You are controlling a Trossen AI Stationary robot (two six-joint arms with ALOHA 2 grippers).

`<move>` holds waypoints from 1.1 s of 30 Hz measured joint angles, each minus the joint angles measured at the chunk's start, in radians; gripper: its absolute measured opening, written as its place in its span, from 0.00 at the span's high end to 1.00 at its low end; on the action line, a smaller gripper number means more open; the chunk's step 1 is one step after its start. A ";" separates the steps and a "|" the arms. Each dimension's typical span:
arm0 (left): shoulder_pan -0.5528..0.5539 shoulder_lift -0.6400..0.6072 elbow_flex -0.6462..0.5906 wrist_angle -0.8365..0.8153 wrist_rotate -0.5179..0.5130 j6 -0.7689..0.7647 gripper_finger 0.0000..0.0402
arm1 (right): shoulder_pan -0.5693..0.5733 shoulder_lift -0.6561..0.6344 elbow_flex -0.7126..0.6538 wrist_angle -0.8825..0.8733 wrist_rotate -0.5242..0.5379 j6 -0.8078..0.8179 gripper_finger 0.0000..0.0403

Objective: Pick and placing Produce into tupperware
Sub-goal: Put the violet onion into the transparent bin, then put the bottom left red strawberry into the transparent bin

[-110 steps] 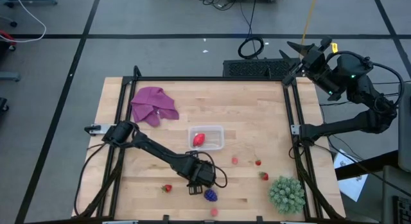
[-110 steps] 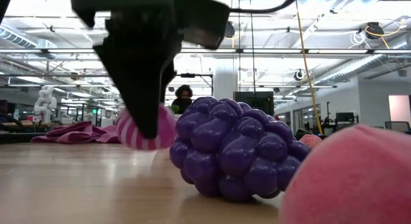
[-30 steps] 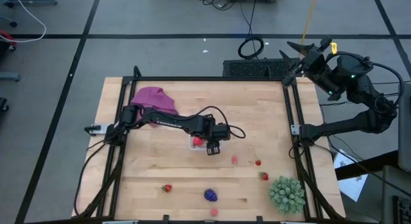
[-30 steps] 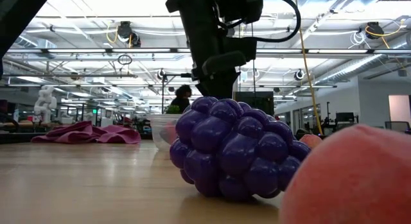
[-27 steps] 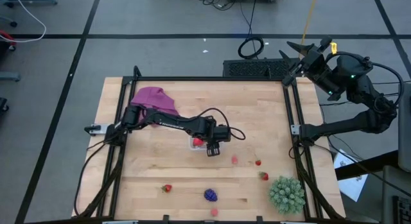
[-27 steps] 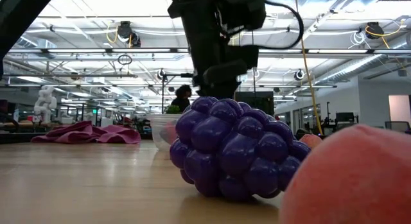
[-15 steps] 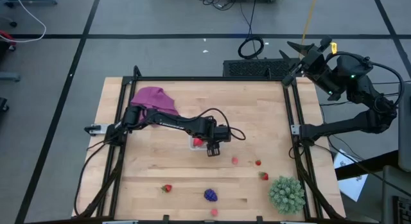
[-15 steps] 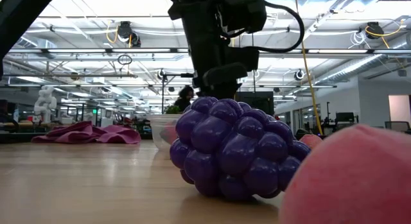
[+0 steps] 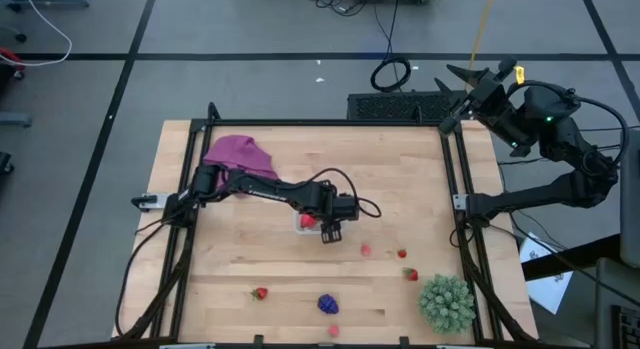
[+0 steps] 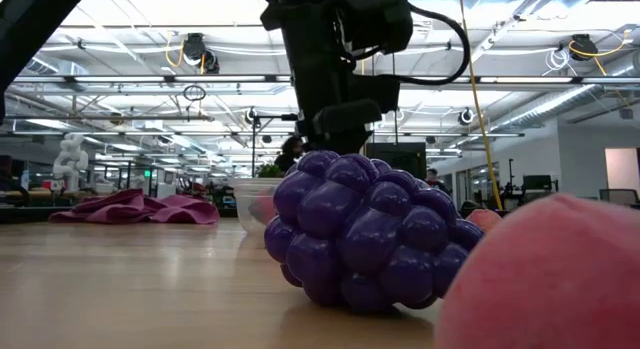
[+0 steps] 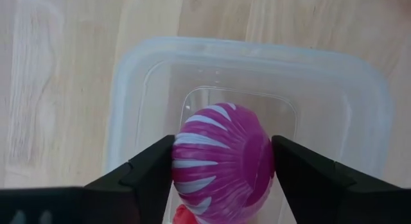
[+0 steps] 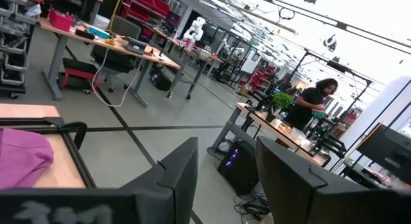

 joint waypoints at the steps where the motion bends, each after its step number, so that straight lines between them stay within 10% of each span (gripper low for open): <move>1: 0.000 0.000 0.000 0.000 -0.001 0.000 0.36 | 0.000 0.000 0.000 0.000 0.000 0.000 0.63; 22: 0.000 -0.037 0.040 -0.007 -0.011 0.023 0.27 | 0.000 0.000 0.000 0.000 0.000 0.007 0.63; 33: -0.062 -0.176 0.219 -0.409 -0.020 -0.072 0.27 | 0.000 0.001 0.000 0.000 0.000 0.006 0.63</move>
